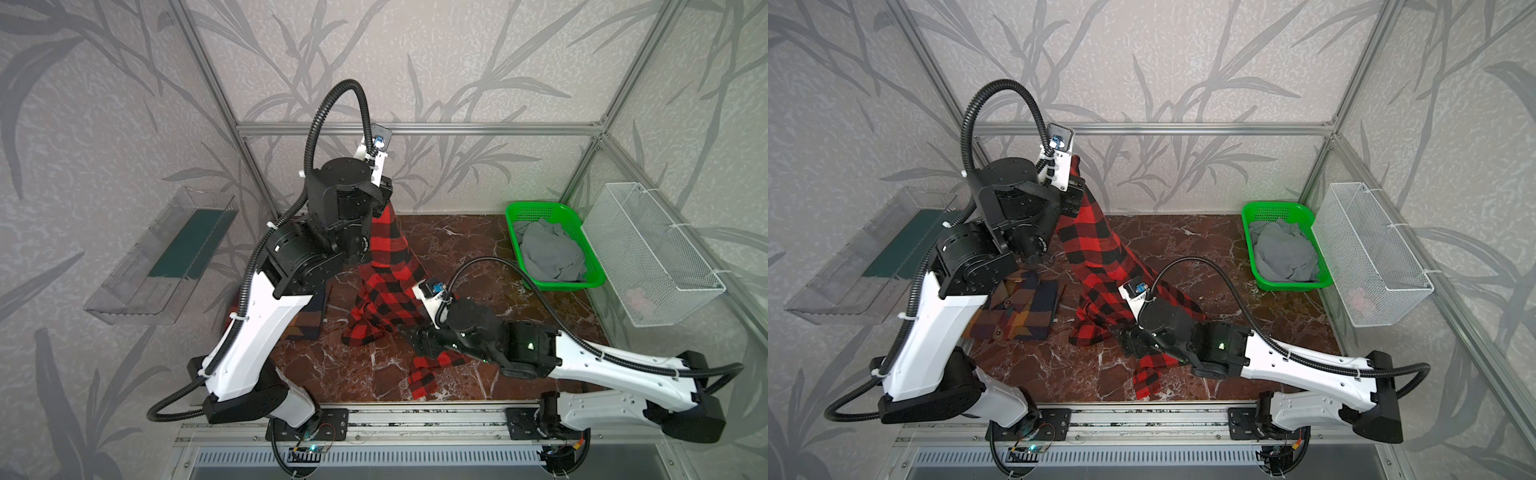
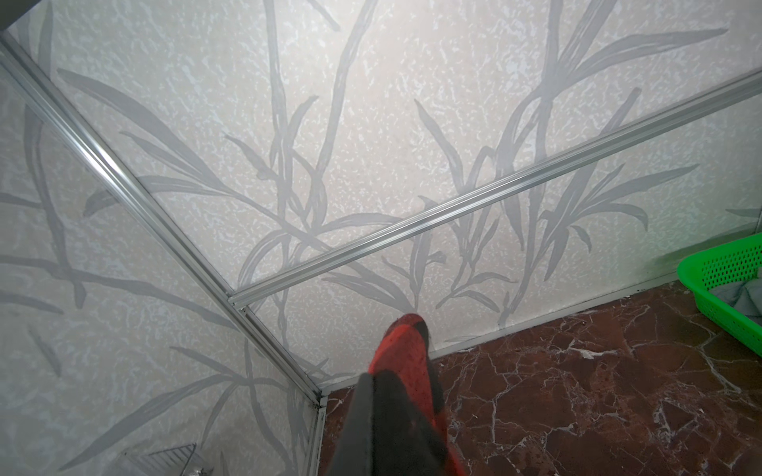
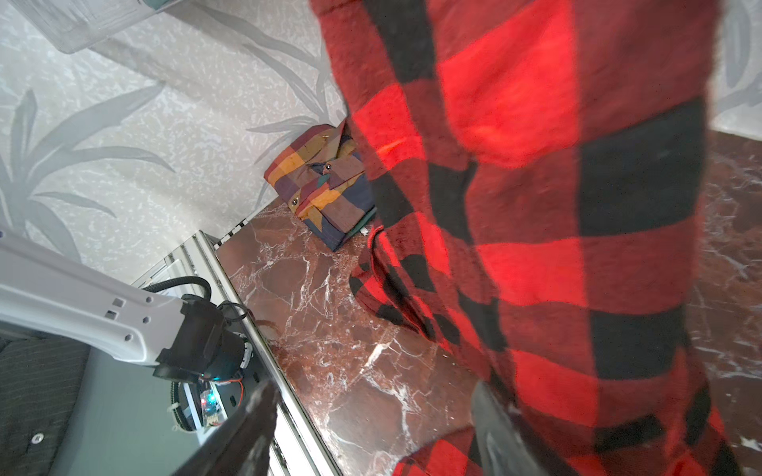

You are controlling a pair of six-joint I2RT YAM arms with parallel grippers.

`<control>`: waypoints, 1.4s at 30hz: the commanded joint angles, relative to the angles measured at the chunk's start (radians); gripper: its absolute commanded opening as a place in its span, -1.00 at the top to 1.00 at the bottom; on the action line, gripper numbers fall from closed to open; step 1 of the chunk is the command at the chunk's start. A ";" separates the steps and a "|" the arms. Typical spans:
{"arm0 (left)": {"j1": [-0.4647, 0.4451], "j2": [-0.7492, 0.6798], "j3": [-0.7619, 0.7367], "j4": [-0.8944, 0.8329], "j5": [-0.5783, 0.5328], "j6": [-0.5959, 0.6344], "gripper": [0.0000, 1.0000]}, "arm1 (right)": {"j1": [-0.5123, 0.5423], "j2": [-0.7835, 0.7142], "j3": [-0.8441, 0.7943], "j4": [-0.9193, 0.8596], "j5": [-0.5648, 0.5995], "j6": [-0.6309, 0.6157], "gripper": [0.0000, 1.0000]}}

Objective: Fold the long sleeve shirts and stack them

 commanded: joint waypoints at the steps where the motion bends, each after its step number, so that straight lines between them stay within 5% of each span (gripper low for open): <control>1: -0.003 0.039 0.101 -0.117 -0.101 -0.145 1.00 | 0.070 0.103 0.040 0.113 0.222 0.068 -0.48; 13: -0.003 0.102 0.212 -0.278 -0.174 -0.313 1.00 | 0.083 0.464 0.342 0.243 0.561 -0.073 -0.40; 22: -0.004 0.090 0.218 -0.336 -0.173 -0.388 1.00 | -0.020 0.567 0.425 0.197 0.582 -0.058 -0.12; 27: 0.011 0.085 0.204 -0.370 -0.176 -0.406 1.00 | -0.059 0.508 0.368 0.231 0.509 -0.068 0.60; 31: 0.047 0.063 0.139 -0.366 -0.125 -0.430 1.00 | -0.069 0.407 0.288 0.274 0.456 -0.106 1.00; 42: 0.218 0.157 -0.012 -0.325 0.101 -0.391 1.00 | -0.079 0.001 0.025 0.194 0.201 -0.109 1.00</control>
